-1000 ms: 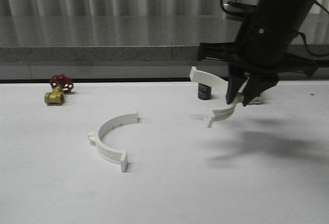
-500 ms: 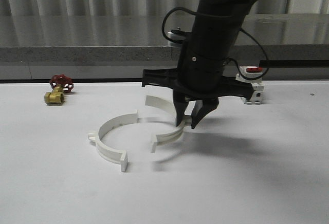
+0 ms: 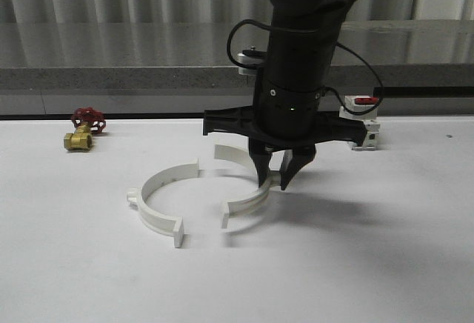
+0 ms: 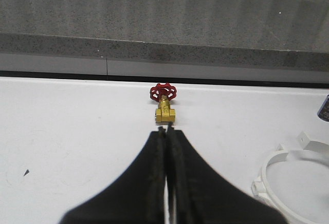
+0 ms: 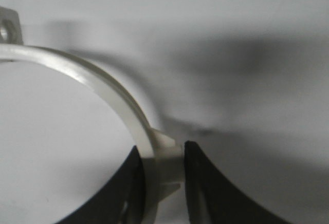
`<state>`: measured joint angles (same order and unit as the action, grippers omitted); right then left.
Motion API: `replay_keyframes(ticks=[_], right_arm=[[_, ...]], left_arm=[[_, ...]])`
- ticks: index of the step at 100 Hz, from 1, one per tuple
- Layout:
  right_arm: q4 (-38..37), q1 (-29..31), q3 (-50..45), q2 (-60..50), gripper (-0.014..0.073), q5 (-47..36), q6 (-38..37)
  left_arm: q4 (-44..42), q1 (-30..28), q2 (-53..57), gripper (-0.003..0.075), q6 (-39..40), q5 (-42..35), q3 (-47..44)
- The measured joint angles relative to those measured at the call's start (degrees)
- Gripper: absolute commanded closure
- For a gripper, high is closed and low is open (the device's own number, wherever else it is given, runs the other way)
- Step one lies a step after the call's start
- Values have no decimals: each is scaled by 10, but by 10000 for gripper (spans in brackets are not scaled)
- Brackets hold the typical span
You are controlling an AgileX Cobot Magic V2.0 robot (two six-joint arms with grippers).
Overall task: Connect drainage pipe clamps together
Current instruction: 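Carry the clamp half toward the placed half with the right gripper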
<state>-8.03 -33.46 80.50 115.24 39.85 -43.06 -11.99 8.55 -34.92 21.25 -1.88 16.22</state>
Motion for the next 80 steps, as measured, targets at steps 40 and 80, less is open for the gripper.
replay_keyframes(ticks=[40,80], right_arm=[[0,0,1,0,571,9,-1],[4,0,1,1,571,14,-40]], left_arm=[[0,0,0,740,0,0,0],[0,0,0,740,0,0,0]])
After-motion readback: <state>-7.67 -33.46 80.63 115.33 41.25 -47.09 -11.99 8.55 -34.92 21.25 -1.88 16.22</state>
